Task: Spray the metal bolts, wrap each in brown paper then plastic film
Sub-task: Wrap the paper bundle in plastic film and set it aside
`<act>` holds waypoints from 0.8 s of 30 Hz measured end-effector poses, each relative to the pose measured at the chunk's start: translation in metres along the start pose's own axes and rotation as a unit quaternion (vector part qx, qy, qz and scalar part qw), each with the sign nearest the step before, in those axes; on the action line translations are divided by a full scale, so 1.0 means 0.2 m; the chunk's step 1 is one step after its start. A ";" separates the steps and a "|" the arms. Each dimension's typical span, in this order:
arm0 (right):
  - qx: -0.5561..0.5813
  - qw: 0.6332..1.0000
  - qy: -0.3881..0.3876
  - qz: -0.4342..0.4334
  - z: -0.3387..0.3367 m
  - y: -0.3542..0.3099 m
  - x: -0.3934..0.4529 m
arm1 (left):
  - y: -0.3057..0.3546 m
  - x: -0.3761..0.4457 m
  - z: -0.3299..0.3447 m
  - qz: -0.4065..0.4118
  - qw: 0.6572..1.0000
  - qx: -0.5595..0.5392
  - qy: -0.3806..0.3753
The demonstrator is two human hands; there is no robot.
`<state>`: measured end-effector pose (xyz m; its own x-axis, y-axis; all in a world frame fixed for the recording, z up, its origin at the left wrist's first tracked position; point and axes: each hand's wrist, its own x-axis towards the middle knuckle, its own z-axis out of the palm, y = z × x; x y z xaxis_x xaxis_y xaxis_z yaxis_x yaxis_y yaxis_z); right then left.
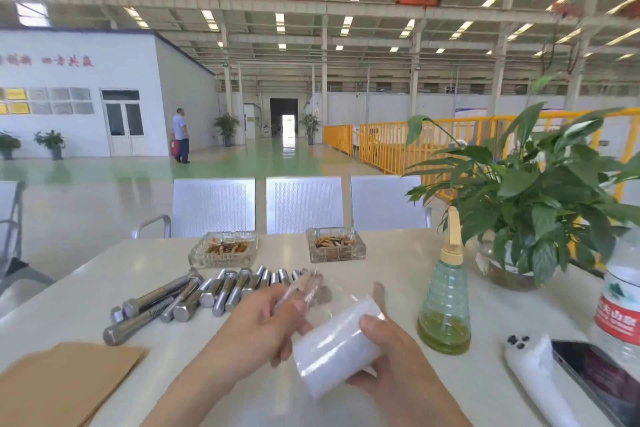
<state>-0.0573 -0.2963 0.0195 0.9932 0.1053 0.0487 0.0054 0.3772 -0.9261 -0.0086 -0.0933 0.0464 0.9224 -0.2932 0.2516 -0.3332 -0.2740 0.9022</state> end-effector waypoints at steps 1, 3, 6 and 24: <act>0.070 0.997 0.008 0.028 0.03 0.00 0.02 | -0.04 0.03 0.03 0.003 0.999 0.041 0.015; 0.179 0.980 0.023 0.078 0.09 -0.02 0.01 | -0.11 0.06 0.06 0.015 0.988 0.143 0.063; 0.229 0.968 0.046 0.098 0.11 0.00 0.01 | -0.20 0.07 0.06 0.011 0.990 0.138 0.032; 0.270 0.956 -0.033 0.111 0.01 0.10 0.01 | -0.21 0.02 0.03 -0.045 0.999 0.000 -0.021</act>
<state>-0.0560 -0.2870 0.0012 0.9535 0.2891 -0.0855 -0.2823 0.7567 -0.5897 0.0074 -0.0882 0.0075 0.9395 -0.3058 0.1544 -0.2493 -0.3016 0.9203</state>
